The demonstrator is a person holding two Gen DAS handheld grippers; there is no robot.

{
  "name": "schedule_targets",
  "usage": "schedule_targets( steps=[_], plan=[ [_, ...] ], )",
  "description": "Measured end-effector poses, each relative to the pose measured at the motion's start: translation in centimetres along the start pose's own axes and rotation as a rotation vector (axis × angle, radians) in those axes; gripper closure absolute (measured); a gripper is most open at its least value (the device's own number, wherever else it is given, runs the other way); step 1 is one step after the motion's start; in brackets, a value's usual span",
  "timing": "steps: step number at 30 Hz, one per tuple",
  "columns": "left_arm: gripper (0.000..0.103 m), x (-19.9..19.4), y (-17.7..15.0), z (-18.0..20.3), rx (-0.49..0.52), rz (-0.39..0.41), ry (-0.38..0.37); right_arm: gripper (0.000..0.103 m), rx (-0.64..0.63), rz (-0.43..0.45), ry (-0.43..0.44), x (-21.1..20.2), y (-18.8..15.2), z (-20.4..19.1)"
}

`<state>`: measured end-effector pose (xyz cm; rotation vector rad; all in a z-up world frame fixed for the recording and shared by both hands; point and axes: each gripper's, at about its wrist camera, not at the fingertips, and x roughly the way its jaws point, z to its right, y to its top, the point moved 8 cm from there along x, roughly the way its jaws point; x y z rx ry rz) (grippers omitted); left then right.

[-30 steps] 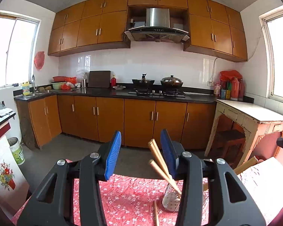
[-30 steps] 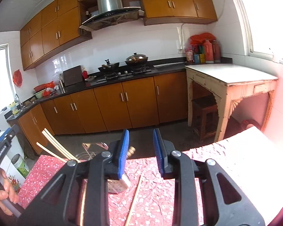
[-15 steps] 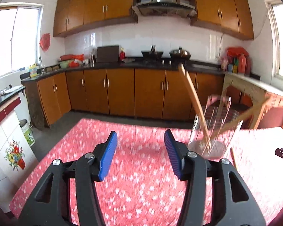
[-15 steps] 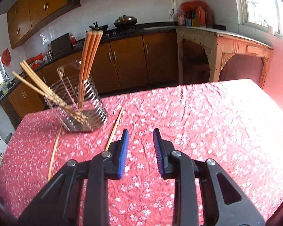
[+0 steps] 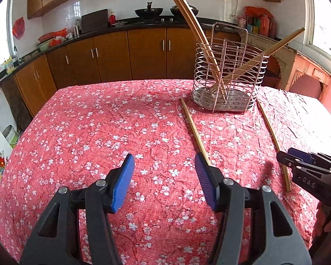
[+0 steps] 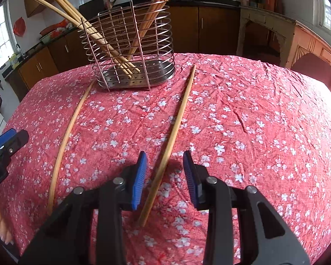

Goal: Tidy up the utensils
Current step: 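Lower both tools to the cloth and close each on a remaining chopstick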

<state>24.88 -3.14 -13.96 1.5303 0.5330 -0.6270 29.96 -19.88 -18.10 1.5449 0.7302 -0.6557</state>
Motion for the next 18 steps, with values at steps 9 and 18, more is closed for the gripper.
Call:
schedule_targets(
  steps=[9,18],
  plan=[
    [0.046,1.3,-0.5,2.2,0.017,-0.056,-0.039,0.095,0.013,-0.008,-0.015,0.6,0.4,1.8],
    [0.052,3.5,-1.6,4.4,0.067,-0.136,-0.018,0.095,0.093,0.016,-0.072,0.6,1.0,6.2]
  ],
)
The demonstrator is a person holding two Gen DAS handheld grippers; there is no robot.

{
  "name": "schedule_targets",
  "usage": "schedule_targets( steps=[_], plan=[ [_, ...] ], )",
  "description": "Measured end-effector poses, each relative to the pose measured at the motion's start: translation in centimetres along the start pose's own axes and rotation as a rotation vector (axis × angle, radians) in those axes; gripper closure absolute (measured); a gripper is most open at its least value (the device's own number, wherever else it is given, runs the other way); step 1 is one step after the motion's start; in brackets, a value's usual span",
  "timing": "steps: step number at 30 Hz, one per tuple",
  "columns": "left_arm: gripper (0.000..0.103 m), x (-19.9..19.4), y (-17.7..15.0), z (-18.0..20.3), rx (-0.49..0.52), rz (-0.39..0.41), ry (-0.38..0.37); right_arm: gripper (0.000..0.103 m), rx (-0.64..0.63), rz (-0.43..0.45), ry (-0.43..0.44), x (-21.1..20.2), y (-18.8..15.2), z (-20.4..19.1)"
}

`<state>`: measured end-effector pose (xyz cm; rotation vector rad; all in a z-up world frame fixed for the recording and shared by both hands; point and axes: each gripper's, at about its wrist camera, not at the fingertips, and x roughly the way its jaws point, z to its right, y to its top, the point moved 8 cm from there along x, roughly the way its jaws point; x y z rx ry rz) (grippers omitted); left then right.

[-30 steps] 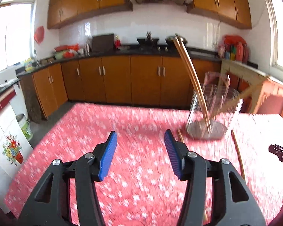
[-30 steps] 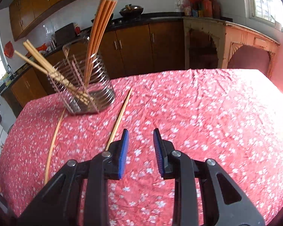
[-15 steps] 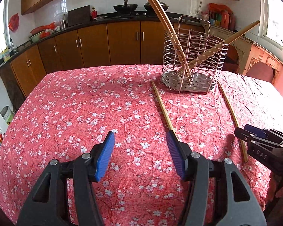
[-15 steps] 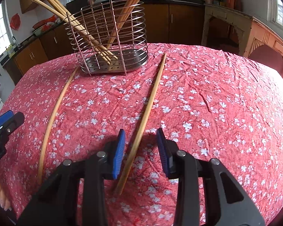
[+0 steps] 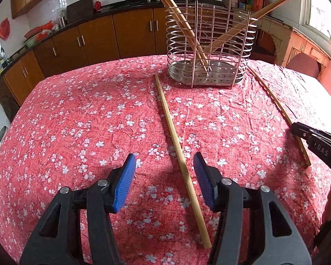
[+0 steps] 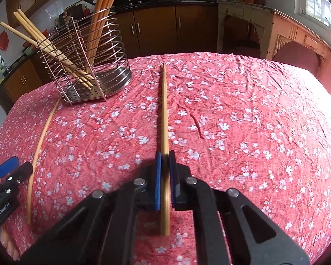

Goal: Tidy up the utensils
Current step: 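Lower both tools to the cloth and close each on a remaining chopstick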

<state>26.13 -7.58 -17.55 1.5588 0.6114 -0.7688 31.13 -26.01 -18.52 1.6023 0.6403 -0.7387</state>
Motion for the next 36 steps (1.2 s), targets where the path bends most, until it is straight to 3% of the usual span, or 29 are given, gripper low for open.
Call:
schedule_targets(
  steps=[3,5,7,11,16,19,21,24,26,27,36],
  plan=[
    [0.065,0.8,-0.2,0.1,-0.001,-0.014,0.012,0.095,0.000,0.000,0.000,0.1,0.1,0.2],
    [0.082,0.9,0.0,-0.1,0.002,-0.016,0.028,0.095,0.004,0.001,0.003,0.2,0.2,0.4],
    [0.092,1.1,0.3,-0.7,-0.006,-0.023,0.037,0.095,0.006,0.002,-0.003,0.2,0.3,0.7],
    [0.095,1.7,1.0,-4.2,-0.032,-0.024,0.080,0.095,0.041,0.008,-0.033,0.4,0.8,2.9],
    [0.095,2.3,1.5,-8.6,-0.071,-0.019,0.093,0.095,0.103,0.014,-0.051,0.5,1.2,6.0],
    [0.094,2.3,1.5,-9.8,-0.115,-0.015,0.050,0.095,0.101,0.012,-0.053,0.6,1.2,6.2],
    [0.091,2.4,1.4,-10.0,-0.115,-0.013,0.037,0.093,0.087,0.010,-0.068,0.7,1.2,6.1],
    [0.077,2.4,1.3,-9.3,-0.087,-0.014,0.032,0.090,0.074,0.009,-0.073,0.7,1.2,5.7],
    [0.060,2.6,1.3,-9.2,-0.073,-0.021,0.051,0.089,0.070,0.009,-0.068,0.7,1.1,5.4],
    [0.057,2.4,1.2,-9.3,-0.080,-0.022,0.058,0.088,0.068,0.009,-0.068,0.7,1.1,5.3],
    [0.054,2.4,1.1,-9.8,-0.097,-0.023,0.045,0.076,0.019,0.004,-0.075,0.4,0.9,3.9]
  ],
)
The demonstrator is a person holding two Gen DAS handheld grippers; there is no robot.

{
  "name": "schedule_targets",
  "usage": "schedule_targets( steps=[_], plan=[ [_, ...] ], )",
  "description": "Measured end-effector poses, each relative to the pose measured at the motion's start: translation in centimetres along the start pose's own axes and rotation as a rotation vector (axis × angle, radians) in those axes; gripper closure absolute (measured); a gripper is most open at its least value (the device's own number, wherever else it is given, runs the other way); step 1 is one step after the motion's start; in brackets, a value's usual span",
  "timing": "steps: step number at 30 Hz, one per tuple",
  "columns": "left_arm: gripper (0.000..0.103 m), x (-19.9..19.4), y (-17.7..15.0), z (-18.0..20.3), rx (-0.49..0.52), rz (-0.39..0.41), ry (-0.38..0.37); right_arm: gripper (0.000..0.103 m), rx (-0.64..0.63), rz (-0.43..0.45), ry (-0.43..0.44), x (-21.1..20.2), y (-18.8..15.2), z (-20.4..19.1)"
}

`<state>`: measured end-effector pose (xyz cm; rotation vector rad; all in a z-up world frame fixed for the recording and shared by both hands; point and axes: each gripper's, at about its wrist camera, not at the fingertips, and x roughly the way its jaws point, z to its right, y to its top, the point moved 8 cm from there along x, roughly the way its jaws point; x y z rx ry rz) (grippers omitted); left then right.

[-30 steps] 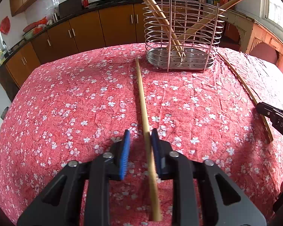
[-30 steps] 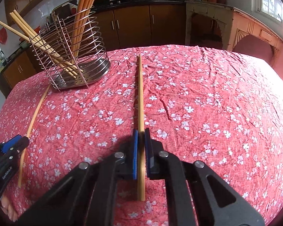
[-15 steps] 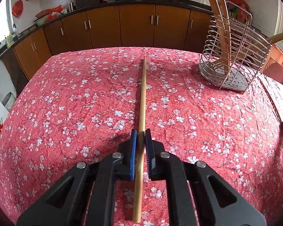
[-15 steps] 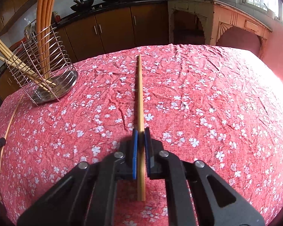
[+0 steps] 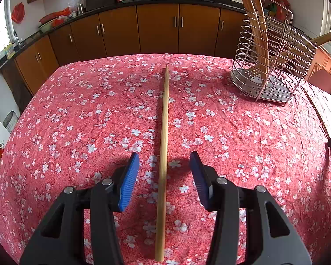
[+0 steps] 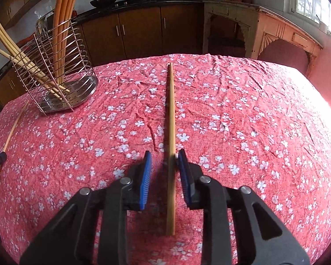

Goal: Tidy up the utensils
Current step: 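Lower both tools to the cloth and close each on a remaining chopstick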

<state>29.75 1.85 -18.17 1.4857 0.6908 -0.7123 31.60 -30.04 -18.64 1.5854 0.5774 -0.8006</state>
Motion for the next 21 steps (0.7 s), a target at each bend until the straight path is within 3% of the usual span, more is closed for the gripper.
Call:
schedule_targets(
  steps=[15,21],
  plan=[
    [0.052,0.0,0.1,0.0,-0.008,0.001,-0.016,0.075,0.001,0.002,0.007,-0.2,-0.2,0.2],
    [0.052,-1.6,-2.0,-0.5,0.029,-0.003,-0.030,0.075,-0.041,-0.001,0.020,-1.4,-1.9,0.3]
  ],
)
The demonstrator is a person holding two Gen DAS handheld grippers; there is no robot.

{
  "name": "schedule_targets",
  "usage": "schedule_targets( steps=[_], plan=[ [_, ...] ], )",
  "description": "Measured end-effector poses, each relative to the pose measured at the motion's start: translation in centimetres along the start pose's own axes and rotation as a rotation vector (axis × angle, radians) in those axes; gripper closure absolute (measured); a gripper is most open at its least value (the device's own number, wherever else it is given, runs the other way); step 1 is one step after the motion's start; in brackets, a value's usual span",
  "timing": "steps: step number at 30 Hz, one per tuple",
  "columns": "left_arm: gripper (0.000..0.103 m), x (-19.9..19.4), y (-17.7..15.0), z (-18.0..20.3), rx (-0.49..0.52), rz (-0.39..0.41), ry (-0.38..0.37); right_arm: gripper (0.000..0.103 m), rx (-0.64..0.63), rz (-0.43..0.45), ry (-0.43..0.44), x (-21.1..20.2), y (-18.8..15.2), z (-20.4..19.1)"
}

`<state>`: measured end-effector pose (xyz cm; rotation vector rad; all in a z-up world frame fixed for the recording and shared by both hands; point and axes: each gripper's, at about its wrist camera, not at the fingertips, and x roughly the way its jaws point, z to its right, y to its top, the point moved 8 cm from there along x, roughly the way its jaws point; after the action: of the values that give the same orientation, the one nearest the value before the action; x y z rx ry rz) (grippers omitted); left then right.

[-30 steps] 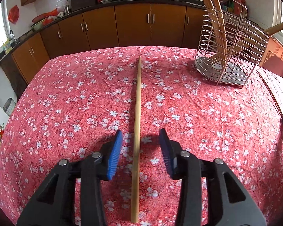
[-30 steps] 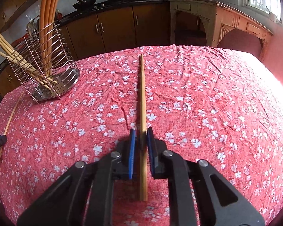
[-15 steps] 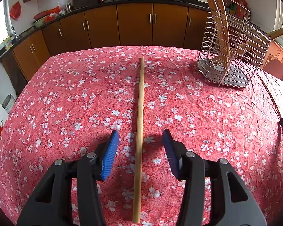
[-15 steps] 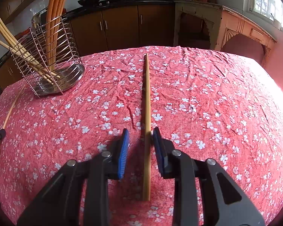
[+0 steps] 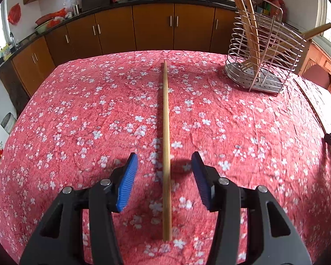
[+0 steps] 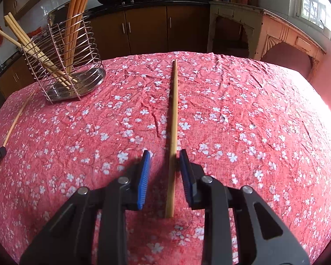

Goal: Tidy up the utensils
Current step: 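Lower both tools to the cloth and close each on a remaining chopstick, then lift both held chopsticks and carry them over the wire basket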

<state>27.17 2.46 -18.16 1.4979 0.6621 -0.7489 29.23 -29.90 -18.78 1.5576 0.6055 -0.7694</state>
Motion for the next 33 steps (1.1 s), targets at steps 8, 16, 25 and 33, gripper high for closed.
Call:
schedule_targets(
  steps=[8,16,25,33],
  plan=[
    [0.072,-1.5,-1.7,0.0,0.023,0.002,-0.009,0.089,0.011,0.000,0.006,-1.2,-1.4,0.2],
    [0.096,-2.0,-2.1,-0.2,0.027,0.000,-0.002,0.095,0.046,0.005,0.020,-2.2,-1.9,1.0],
    [0.096,-7.3,-0.1,-0.5,0.015,0.137,-0.058,0.095,0.048,0.154,0.000,-8.2,0.4,2.8],
    [0.096,-13.8,4.5,-0.9,-0.038,0.333,-0.113,0.096,0.059,0.375,0.019,-15.2,4.4,3.2]
  ],
)
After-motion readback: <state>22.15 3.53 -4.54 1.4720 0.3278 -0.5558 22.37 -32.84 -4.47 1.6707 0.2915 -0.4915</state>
